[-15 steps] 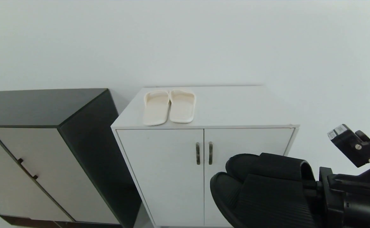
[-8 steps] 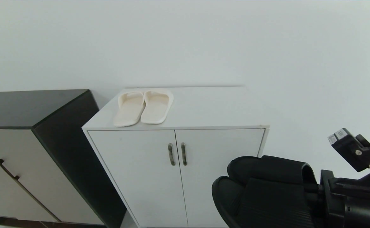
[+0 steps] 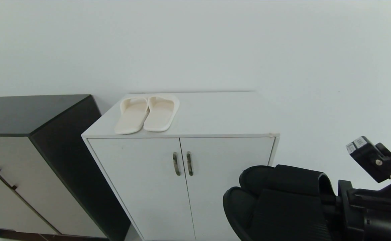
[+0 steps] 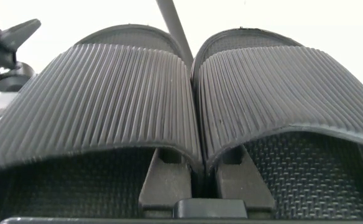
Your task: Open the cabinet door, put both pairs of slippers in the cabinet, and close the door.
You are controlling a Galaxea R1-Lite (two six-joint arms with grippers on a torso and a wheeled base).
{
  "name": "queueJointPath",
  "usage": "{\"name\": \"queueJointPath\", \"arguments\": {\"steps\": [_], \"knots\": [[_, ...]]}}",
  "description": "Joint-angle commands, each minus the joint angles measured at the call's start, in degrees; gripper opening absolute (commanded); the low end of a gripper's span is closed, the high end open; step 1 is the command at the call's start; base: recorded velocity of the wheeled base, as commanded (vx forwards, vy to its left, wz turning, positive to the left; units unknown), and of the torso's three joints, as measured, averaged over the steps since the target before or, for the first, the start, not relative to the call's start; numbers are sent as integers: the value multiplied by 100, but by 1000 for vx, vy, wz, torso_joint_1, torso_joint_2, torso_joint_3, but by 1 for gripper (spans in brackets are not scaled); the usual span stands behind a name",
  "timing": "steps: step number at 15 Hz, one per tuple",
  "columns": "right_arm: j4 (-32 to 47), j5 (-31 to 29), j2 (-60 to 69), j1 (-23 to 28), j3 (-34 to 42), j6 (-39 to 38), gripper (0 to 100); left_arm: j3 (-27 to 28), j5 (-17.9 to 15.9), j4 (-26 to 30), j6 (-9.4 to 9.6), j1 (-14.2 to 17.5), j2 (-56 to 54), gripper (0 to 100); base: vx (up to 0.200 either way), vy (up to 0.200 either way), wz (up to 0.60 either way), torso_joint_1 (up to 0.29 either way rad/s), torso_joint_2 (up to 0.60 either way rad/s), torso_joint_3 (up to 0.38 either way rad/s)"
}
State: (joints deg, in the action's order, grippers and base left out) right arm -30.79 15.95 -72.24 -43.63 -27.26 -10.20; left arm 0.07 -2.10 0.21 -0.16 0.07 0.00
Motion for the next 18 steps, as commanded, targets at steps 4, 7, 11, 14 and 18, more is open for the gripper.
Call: {"name": "queueJointPath", "arguments": {"steps": [4,7,11,14,18], "knots": [[-6,-4,0,56,45,115,0,1,-1,-3,-19,10,0,0,0,0,0,-27,60,26],[-6,5,0,65,63,124,0,1,-1,6,-28,10,0,0,0,0,0,-203,417,207],[-41,5,-9,65,98,124,0,1,-1,-3,-28,10,0,0,0,0,0,-243,498,245],[-102,5,-9,65,133,124,0,1,8,-3,-37,10,0,0,0,0,0,-243,486,248],[-102,5,-18,65,142,124,0,1,8,-3,-28,10,0,0,0,0,0,-234,476,240]]}}
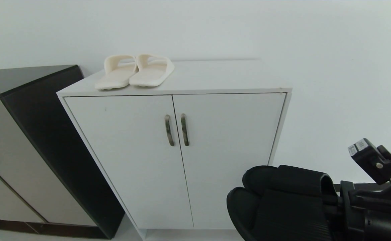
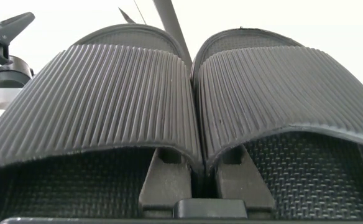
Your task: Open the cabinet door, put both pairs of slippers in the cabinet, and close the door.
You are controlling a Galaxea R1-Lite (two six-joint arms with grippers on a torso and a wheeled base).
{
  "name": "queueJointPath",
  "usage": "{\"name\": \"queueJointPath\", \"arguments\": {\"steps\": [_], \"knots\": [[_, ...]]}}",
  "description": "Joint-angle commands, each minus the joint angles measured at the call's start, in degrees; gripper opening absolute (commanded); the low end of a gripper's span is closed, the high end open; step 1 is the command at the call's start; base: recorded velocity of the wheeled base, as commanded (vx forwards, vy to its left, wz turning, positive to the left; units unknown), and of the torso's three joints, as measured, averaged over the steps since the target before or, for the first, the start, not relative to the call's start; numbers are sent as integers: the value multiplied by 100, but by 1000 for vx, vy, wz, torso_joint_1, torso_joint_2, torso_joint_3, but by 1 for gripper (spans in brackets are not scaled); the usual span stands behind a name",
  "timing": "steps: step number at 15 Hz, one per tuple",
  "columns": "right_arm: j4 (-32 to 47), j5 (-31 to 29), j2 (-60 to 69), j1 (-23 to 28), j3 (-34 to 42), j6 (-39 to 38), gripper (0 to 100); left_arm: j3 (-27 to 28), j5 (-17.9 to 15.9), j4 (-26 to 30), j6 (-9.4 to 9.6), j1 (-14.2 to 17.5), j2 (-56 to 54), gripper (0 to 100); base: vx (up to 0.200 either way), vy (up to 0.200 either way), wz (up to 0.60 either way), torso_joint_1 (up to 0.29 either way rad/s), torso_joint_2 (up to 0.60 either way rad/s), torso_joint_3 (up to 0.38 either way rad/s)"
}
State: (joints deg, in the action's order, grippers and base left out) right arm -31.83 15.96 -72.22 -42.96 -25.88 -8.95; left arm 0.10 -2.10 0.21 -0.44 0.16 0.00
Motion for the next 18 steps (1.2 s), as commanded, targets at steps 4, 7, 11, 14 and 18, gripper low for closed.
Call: {"name": "queueJointPath", "arguments": {"steps": [4,7,11,14,18], "knots": [[1,4,-29,-2,13,-2,0,-1,8,6,26,2,0,0,0,0,0,-228,454,227],[1,4,-29,7,22,-2,0,-1,8,-3,26,2,0,0,0,0,0,-217,382,172],[1,4,-47,16,39,-2,0,-1,-1,-3,0,2,0,0,0,0,0,-139,318,129],[-7,13,-38,16,48,-2,0,-1,-10,6,26,2,9,100,0,0,0,-16,57,26],[-7,4,-12,16,66,7,0,-1,-89,6,141,2,9,100,0,0,0,1,9,38]]}}
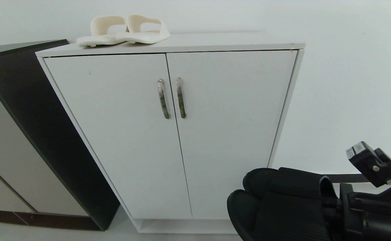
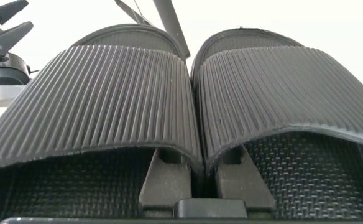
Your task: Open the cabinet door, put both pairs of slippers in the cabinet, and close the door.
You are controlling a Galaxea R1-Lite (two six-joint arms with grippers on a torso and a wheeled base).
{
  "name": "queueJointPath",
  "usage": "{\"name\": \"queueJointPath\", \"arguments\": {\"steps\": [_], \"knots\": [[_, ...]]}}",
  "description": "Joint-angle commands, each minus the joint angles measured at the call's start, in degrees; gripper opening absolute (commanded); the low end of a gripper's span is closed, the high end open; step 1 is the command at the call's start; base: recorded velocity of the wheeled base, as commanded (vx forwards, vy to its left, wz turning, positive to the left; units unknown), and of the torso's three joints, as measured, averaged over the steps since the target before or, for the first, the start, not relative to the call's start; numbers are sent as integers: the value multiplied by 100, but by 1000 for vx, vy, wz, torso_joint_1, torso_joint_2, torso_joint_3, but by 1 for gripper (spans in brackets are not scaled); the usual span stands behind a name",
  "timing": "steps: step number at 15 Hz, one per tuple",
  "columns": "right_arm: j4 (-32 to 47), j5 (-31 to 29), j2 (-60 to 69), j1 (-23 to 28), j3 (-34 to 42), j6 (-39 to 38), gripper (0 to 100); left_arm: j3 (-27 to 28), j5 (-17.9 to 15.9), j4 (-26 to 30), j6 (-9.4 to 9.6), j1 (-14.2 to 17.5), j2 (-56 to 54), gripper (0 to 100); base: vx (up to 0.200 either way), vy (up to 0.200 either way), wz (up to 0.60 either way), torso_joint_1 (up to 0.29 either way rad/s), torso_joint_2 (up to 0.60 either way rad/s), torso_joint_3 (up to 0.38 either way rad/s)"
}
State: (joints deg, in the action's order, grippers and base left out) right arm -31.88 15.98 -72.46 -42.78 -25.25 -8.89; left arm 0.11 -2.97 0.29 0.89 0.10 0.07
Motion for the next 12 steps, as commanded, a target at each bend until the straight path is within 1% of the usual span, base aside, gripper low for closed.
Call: {"name": "queueJointPath", "arguments": {"steps": [1,2,3,4,5,6,7,8,9,10,11,12], "knots": [[-3,1,13,-3,11,36,0,7,-1,-29,16,8,-7,100,0,0,0,0,0,0],[-3,1,13,-3,11,71,0,-2,-1,-73,104,8,-7,100,0,0,0,0,0,0],[-3,1,13,-3,20,71,0,7,-19,-73,333,8,-7,100,0,0,0,0,0,0],[-3,1,13,-3,29,71,0,86,-89,-91,465,-1,19,100,0,0,0,0,0,0],[-3,10,4,-3,29,71,0,604,-239,-108,96,-10,256,100,0,0,0,0,0,0],[-3,10,-14,-3,29,71,0,1079,-432,-108,-502,-19,731,100,0,0,0,0,0,0],[-11,10,-22,-3,29,71,0,1360,-713,-144,-634,-19,1311,100,0,0,0,0,0,0],[-29,10,-22,-3,37,80,0,1510,-951,-363,-625,-19,1970,100,0,0,0,0,0,0],[-55,10,-5,-3,46,80,0,1589,-1135,-820,-590,-45,2656,100,0,0,0,0,0,0],[-82,10,-5,-3,55,115,0,1685,-1364,-1479,-511,-71,3394,100,0,0,0,0,0,0],[-82,1,4,-3,55,168,0,1817,-1452,-2112,-441,-71,4106,100,0,0,0,0,0,0],[-90,10,-5,-3,55,177,0,1993,-1469,-2631,-361,-80,4704,100,0,0,0,0,0,0]]}}
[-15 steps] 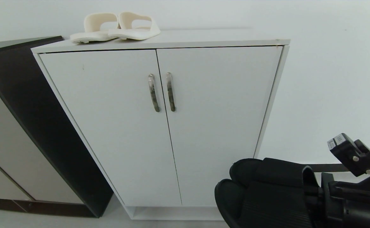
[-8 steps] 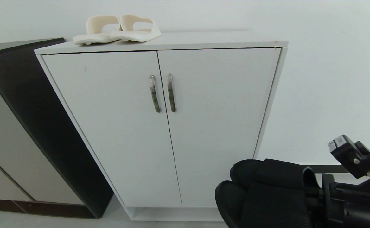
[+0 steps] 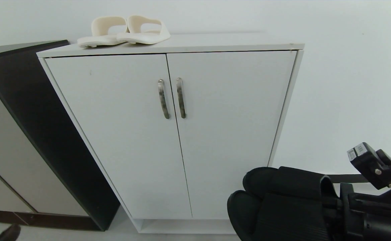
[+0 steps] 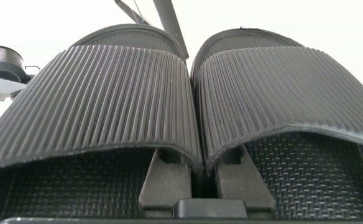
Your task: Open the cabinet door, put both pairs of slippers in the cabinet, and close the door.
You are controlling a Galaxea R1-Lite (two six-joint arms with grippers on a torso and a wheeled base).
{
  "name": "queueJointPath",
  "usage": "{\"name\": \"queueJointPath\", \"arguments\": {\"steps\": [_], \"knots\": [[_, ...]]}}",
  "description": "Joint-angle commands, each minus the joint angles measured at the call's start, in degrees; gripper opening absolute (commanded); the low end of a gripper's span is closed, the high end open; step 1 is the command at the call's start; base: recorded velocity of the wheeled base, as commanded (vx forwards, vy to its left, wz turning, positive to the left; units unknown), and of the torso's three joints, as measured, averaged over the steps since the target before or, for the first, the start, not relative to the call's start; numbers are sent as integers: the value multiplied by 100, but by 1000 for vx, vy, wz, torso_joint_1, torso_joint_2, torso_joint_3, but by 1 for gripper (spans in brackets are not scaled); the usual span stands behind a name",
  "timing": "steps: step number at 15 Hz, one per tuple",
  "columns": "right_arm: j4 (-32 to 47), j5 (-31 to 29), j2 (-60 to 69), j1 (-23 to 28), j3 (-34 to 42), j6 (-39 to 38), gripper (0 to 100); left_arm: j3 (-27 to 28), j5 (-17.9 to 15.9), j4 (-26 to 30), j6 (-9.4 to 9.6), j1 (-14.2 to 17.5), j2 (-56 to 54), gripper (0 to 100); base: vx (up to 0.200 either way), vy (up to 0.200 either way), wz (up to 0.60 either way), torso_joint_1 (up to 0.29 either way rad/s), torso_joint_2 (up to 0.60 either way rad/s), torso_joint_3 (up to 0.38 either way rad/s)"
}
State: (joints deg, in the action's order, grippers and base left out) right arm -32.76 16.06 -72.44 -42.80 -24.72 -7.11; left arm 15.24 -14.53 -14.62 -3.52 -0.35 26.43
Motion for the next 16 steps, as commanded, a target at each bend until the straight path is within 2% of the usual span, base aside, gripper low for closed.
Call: {"name": "queueJointPath", "arguments": {"steps": [1,2,4,5,6,8,10,12,13,14,15,16], "knots": [[-3,3,-7,0,3,-1,0,726,-322,-1430,141,-193,2551,100,0,0,0,0,0,0],[-3,3,-7,0,3,-1,0,1043,-322,-1456,124,-518,2841,100,0,0,0,0,0,0],[6,3,-25,0,3,-10,0,1631,-366,-1456,80,-870,3228,100,0,0,0,0,0,0],[6,-6,-25,9,3,-10,0,1992,-410,-1439,45,-1186,3430,100,0,0,0,0,0,0],[-3,-6,-7,17,3,-19,0,2475,-472,-1342,-175,-1635,3694,100,0,0,0,0,0,0],[6,-6,1,26,11,-19,0,3134,-762,-683,-527,-2127,3870,100,0,0,0,0,0,0],[6,-6,1,26,11,-19,0,3838,-1544,143,-1124,-2303,3940,100,0,0,0,0,0,0],[6,-6,1,26,3,-19,0,4224,-2590,460,-1608,-2294,4090,100,0,0,0,0,0,0],[6,-6,1,26,11,-28,0,4251,-2897,460,-1678,-2294,4230,100,0,0,0,0,0,0],[6,-6,-7,26,11,-19,0,4347,-3012,451,-1669,-2294,4494,100,0,0,0,0,0,0],[6,3,-7,26,11,-28,0,4426,-3012,451,-1669,-2294,4670,100,0,0,0,0,0,0],[6,3,-7,26,38,-28,0,4655,-2924,433,-1581,-2267,5100,100,0,0,0,0,0,0]]}}
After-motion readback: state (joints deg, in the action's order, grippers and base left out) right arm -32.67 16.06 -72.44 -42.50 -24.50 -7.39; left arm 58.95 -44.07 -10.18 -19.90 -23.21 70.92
